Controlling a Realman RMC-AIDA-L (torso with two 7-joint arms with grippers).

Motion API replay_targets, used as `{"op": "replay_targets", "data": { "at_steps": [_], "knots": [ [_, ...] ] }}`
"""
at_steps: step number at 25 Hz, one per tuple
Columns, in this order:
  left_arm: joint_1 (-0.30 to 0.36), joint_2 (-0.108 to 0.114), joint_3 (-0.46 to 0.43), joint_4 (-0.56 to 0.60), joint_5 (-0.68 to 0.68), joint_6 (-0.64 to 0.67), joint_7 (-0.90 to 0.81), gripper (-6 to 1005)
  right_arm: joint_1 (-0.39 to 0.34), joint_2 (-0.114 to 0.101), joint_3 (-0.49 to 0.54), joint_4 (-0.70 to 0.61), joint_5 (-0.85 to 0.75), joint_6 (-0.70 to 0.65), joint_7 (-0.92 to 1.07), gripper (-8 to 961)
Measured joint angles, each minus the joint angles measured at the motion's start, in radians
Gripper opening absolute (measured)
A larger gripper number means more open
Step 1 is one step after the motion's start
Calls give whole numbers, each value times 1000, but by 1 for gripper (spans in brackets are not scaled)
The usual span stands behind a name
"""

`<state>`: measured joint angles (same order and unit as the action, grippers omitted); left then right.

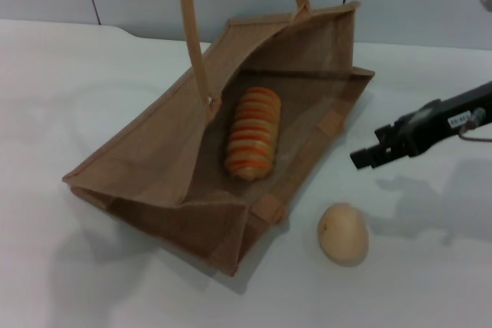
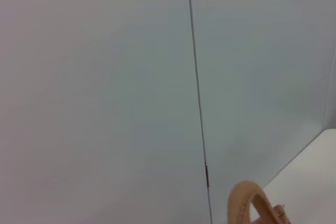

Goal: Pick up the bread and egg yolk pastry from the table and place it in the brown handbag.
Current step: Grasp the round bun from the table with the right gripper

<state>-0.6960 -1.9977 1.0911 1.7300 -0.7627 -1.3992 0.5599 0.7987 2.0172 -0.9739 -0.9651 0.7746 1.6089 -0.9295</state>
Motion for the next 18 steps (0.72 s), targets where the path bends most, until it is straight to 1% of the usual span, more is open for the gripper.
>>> {"op": "replay_targets", "data": {
  "at_steps": [4, 7, 15, 18],
  "knots": [
    [-2, 0, 2, 5, -1, -1, 0, 100, 5, 7, -17, 22, -39, 22, 5, 831],
    [-3, 1, 3, 10, -6, -1, -5, 100, 16, 9, -45, 70, -46, 10, 9, 832],
    [-16, 0, -1, 38, -9, -26, -12, 100, 57, 7, -113, 198, -57, -62, 14, 832],
    [-21, -2, 1, 40, -11, -27, -12, 100, 61, 7, -118, 233, -78, -88, 17, 832]
  ]
}}
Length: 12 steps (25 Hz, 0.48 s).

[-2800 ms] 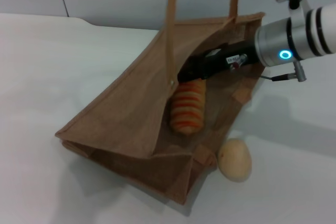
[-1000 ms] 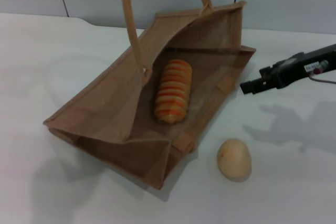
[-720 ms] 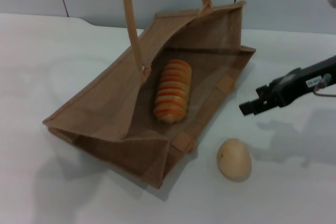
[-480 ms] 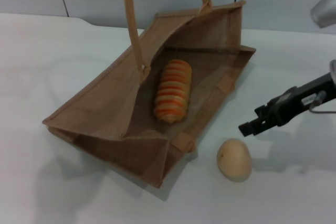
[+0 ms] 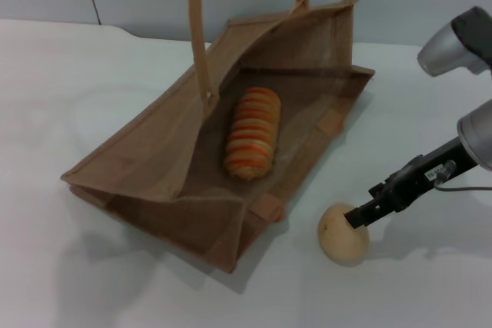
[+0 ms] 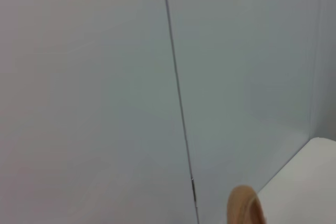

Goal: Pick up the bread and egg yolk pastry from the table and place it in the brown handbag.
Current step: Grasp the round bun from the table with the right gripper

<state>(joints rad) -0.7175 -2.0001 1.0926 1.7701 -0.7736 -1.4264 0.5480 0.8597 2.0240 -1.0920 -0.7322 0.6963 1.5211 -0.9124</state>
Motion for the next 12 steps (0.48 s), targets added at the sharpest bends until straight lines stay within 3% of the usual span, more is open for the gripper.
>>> {"op": "replay_targets", "data": {
  "at_steps": [12],
  "knots": [
    [-1, 1, -2, -7, -1, -2, 0, 99, 25, -3, -4, 21, -19, -18, 19, 832]
  ]
}}
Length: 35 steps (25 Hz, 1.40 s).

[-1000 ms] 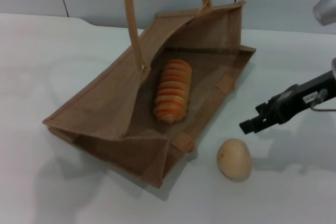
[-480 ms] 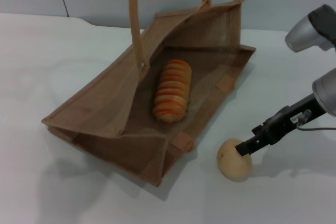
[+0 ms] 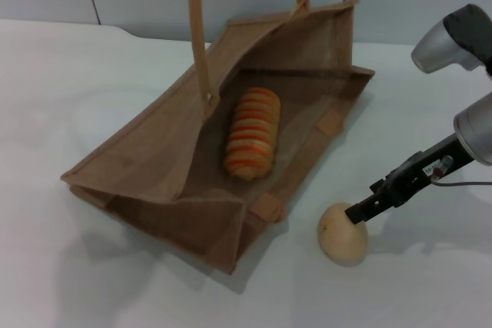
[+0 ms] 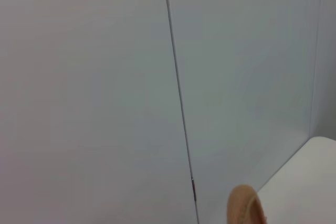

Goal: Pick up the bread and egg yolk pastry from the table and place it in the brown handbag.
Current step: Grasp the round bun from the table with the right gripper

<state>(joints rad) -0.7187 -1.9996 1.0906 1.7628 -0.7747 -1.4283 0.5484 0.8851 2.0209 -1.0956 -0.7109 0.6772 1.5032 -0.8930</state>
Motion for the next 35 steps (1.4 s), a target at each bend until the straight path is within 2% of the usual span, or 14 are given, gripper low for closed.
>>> {"op": "replay_targets", "data": {
  "at_steps": [13, 28, 35],
  "knots": [
    [-5, -2, 3, -20, 9, 2, 8, 99, 9, 1, 1, 3, -40, 30, 17, 832],
    [-5, 2, 3, -20, 9, 2, 9, 101, 30, 6, -1, 5, 29, 89, 17, 833],
    [-8, -1, 3, -20, 9, 2, 9, 100, 31, 5, -1, 8, 31, 77, 10, 833]
  ]
}}
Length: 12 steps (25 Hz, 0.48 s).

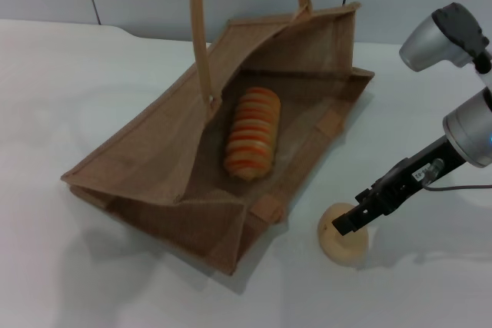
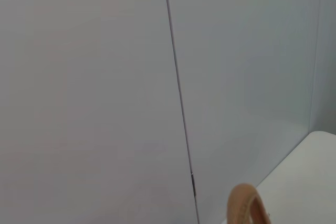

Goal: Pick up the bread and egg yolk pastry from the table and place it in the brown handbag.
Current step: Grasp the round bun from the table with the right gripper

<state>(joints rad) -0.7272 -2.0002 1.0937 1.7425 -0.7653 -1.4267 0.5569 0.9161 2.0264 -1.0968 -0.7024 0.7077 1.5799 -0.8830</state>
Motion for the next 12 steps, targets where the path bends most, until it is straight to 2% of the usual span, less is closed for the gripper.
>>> {"op": "replay_targets", "data": {
  "at_steps": [12],
  "knots": [
    [0, -2, 0, 0, 2, 0, 0, 100, 27, -2, -38, 84, -5, -67, -3, 832]
  ]
}}
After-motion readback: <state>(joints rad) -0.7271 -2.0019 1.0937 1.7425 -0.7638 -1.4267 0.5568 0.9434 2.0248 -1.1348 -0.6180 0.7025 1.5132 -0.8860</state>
